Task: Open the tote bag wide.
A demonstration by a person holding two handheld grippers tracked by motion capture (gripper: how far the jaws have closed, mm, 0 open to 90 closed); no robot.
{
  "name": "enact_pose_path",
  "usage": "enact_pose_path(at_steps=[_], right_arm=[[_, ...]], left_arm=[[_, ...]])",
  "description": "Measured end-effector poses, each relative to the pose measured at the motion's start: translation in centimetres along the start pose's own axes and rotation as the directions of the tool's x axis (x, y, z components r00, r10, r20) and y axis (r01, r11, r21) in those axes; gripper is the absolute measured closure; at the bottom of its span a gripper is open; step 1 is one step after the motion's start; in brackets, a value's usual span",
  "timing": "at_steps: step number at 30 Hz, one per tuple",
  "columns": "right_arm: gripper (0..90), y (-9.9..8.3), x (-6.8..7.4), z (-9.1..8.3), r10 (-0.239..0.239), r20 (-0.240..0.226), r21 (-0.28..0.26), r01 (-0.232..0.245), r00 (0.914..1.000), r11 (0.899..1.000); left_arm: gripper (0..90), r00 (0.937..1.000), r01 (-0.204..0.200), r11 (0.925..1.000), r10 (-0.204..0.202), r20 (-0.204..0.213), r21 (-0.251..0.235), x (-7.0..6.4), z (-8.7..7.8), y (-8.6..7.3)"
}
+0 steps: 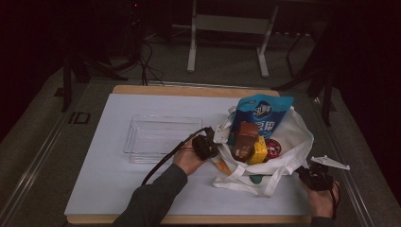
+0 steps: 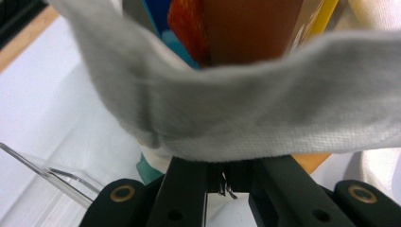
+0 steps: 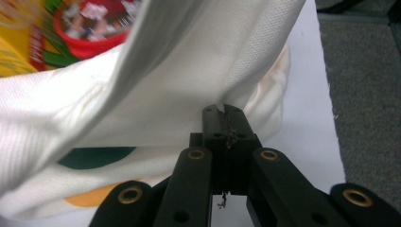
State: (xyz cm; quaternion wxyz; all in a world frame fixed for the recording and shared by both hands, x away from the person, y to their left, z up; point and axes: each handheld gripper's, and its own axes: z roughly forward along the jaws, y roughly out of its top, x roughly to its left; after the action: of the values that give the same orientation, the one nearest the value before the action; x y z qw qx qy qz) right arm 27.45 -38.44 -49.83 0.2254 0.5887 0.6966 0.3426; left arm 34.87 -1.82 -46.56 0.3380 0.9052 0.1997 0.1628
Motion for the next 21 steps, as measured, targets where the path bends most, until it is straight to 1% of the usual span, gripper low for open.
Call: enact_pose_path(at_steps=[1,2,3,6,7,10,11,13,15,16,17,19,21], right_arm=[[89.8,-0.1,-0.1,0.2,0.004,0.001,0.008,-0.004,1.0000,1.000],[89.9,-0.4,-0.3,0.7,0.015,-0.001,0.021,-0.015,0.9999,1.000],[89.9,-0.5,-0.3,0.8,0.017,-0.002,0.025,-0.017,0.9999,1.000],[89.9,-0.5,-0.3,0.9,0.020,-0.001,0.030,-0.019,0.9998,0.999],[89.9,-0.5,-0.3,1.0,0.016,0.000,0.033,-0.016,0.9999,0.999],[89.9,-0.5,-0.2,1.4,-0.008,0.020,0.054,0.007,0.9998,0.998],[89.9,-0.5,-0.1,1.6,-0.009,0.025,0.059,0.008,0.9996,0.998],[89.9,-0.6,-0.1,1.8,-0.002,0.029,0.059,0.001,0.9996,0.998],[89.8,-0.6,-0.1,1.7,0.007,0.022,0.057,-0.008,0.9997,0.998],[89.7,-0.6,-0.1,1.6,0.009,0.021,0.056,-0.010,0.9997,0.998],[89.4,-0.5,-0.1,1.5,0.008,0.019,0.055,-0.009,0.9998,0.998],[87.6,-0.3,-0.1,1.1,0.003,0.022,0.050,-0.004,0.9998,0.999],[81.5,-0.2,-0.1,0.7,-0.003,0.030,0.054,0.001,0.9995,0.999]], left_arm=[[87.3,1.0000,0.000,1.0000,0.000,0.000,0.000,0.0,0.0,0.0],[87.4,0.9997,0.021,0.9995,-0.021,-0.008,0.024,0.2,0.5,-0.4],[87.5,0.9995,0.033,0.9992,-0.033,-0.006,0.025,0.4,0.6,-0.5],[87.8,0.9989,0.047,0.9980,-0.046,-0.012,0.044,0.6,0.8,-0.7],[87.8,0.9989,0.044,0.9976,-0.043,-0.018,0.053,0.6,0.9,-0.7],[87.9,0.9980,0.055,0.9966,-0.053,-0.036,0.062,0.4,1.1,-0.5],[87.9,0.9977,0.057,0.9963,-0.054,-0.040,0.065,0.4,1.1,-0.5],[87.8,0.9975,0.063,0.9962,-0.061,-0.035,0.060,0.5,1.0,-0.6],[87.4,0.9970,0.075,0.9957,-0.074,-0.023,0.053,0.6,1.0,-0.7],[86.9,0.9966,0.082,0.9955,-0.082,-0.011,0.046,0.7,0.9,-0.7],[85.9,0.9968,0.080,0.9963,-0.080,-0.001,0.032,0.8,0.8,-0.8],[80.2,0.9971,0.076,0.9970,-0.076,0.001,0.014,0.9,0.6,-1.0],[76.2,0.9967,0.080,0.9968,-0.080,0.013,-0.008,1.0,0.4,-1.1]])
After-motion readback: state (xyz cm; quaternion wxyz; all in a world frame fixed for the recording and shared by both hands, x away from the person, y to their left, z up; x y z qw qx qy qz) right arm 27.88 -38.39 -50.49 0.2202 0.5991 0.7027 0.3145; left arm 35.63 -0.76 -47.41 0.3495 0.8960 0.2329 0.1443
